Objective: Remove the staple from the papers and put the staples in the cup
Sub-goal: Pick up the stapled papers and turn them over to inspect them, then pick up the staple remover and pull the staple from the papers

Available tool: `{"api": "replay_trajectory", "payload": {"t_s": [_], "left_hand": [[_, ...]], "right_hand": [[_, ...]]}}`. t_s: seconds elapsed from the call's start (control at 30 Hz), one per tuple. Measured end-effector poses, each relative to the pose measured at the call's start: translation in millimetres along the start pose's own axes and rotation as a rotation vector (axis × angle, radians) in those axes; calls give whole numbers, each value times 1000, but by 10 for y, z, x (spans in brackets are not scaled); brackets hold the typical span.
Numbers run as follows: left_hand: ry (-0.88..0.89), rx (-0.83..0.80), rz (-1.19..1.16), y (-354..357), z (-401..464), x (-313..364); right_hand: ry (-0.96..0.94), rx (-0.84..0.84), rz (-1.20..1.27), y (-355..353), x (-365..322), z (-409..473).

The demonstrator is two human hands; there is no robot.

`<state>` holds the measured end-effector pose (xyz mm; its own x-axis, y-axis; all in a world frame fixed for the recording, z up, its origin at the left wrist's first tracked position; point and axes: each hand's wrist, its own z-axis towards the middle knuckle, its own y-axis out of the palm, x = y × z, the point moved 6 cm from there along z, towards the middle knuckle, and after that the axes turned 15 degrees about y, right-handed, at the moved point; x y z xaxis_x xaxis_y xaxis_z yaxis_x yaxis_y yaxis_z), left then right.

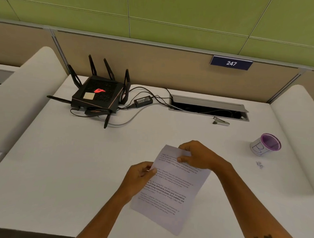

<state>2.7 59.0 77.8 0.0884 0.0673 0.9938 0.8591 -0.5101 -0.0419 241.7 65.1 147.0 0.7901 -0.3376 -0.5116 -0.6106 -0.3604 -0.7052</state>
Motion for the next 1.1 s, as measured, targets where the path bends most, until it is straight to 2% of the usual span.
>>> {"api": "replay_trajectory", "payload": {"t_s": [0.2, 0.43, 0.67, 0.77, 0.83, 0.93, 1.1], "left_hand": [[-11, 135, -125, 138, 238, 101], [-63, 180, -153, 218, 314, -14], [-42, 276, -13, 238, 423, -163], [-33, 290, 51, 190, 514, -278], [-42, 307, 61, 150, 558, -364], [-64, 346, 82, 64, 627, -492], [-97, 352, 163, -47, 746, -625]], "right_hand": [[10, -38, -109, 97, -51, 169], [48, -49, -113, 137, 60, 279], [65, -51, 26, 164, 267, 447], [164, 35, 237, -1, 574, 562], [203, 174, 341, -177, 882, 627], [278, 410, 321, -451, 1406, 734], [473, 577, 273, -845, 2172, 1108]]}}
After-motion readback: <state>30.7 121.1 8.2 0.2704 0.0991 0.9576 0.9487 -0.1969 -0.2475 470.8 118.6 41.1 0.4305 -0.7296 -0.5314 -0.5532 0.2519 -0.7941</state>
